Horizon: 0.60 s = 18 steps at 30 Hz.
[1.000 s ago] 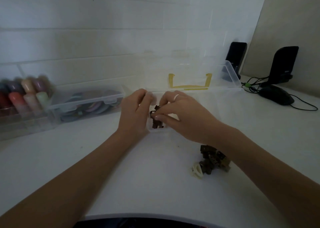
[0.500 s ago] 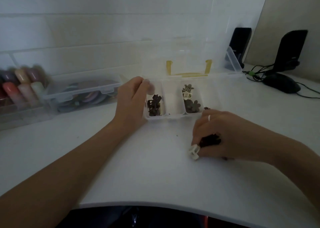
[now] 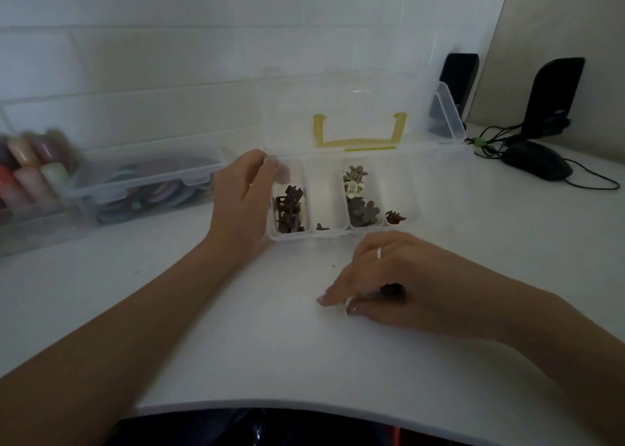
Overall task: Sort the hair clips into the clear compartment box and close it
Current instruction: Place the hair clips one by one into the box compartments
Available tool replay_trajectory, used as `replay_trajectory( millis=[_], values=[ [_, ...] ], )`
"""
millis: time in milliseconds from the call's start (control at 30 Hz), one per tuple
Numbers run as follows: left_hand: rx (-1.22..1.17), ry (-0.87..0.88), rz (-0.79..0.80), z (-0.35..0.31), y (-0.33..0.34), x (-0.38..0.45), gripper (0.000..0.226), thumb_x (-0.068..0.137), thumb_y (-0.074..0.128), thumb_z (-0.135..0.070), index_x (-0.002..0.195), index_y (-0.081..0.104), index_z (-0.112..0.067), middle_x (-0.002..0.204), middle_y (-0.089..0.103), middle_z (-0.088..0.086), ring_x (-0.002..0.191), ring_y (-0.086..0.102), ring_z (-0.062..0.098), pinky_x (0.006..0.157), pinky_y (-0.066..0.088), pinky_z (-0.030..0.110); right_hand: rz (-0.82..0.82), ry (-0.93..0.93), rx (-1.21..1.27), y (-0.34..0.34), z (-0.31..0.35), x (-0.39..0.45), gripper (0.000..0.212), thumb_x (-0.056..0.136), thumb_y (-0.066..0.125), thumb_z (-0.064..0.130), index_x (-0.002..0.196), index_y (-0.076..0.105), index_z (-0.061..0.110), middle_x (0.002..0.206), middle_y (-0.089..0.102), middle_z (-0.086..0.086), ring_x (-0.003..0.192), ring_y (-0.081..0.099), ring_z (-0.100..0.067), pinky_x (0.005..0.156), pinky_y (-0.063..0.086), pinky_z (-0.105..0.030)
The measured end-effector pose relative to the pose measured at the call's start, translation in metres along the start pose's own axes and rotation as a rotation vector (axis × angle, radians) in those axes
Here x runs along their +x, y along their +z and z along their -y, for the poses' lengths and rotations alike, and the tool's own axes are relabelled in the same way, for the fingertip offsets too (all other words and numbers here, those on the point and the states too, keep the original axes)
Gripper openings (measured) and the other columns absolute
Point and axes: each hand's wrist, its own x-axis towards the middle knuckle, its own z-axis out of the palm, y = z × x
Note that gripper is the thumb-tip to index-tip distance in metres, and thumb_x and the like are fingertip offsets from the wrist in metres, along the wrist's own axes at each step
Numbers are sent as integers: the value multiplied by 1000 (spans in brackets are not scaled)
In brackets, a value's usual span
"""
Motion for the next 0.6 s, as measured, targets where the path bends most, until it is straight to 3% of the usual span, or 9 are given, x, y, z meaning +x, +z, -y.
replay_trajectory(
  millis=[100, 233, 367, 467, 600],
  values=[
    [29, 47, -11, -2, 0, -1, 31, 94, 42, -13, 76, 63, 1, 64, 56, 0, 60, 46, 2, 58, 32, 11, -139, 35, -26, -1, -2, -1, 27, 81, 70, 27, 106, 69, 35, 84, 65, 26, 83, 54, 1, 74, 49, -18],
    [61, 115, -9, -1, -1, 0, 29, 95, 42, -13, 76, 57, 2, 63, 50, -5, 60, 44, -1, 58, 31, 10, -508, 175, 18, -10, -5, -4, 26, 81, 64, 26, 104, 64, 39, 84, 57, 27, 77, 53, 8, 71, 42, -6],
    [99, 137, -8, 0, -1, 0, 25, 95, 42, -11, 74, 53, -6, 62, 47, -10, 59, 44, -2, 57, 31, 10, -797, 328, 56, -18, -18, -8, 18, 83, 67, 15, 94, 60, 27, 87, 64, 14, 76, 56, -9, 68, 44, -19],
    [102, 129, 1, 0, -2, -1, 26, 96, 41, -13, 78, 56, -2, 66, 55, 0, 64, 50, 7, 60, 33, 15, -874, 387, 57, -19, -26, -9, 14, 83, 67, 16, 92, 60, 23, 89, 64, 9, 79, 56, -12, 70, 45, -25],
    [66, 129, 25, -2, -4, -1, 25, 96, 39, -14, 82, 57, -4, 71, 59, 1, 66, 51, 7, 63, 36, 18, -912, 455, 43, -22, -35, -11, 12, 83, 68, 19, 89, 61, 27, 88, 63, 9, 79, 54, -7, 70, 42, -15]
  ],
)
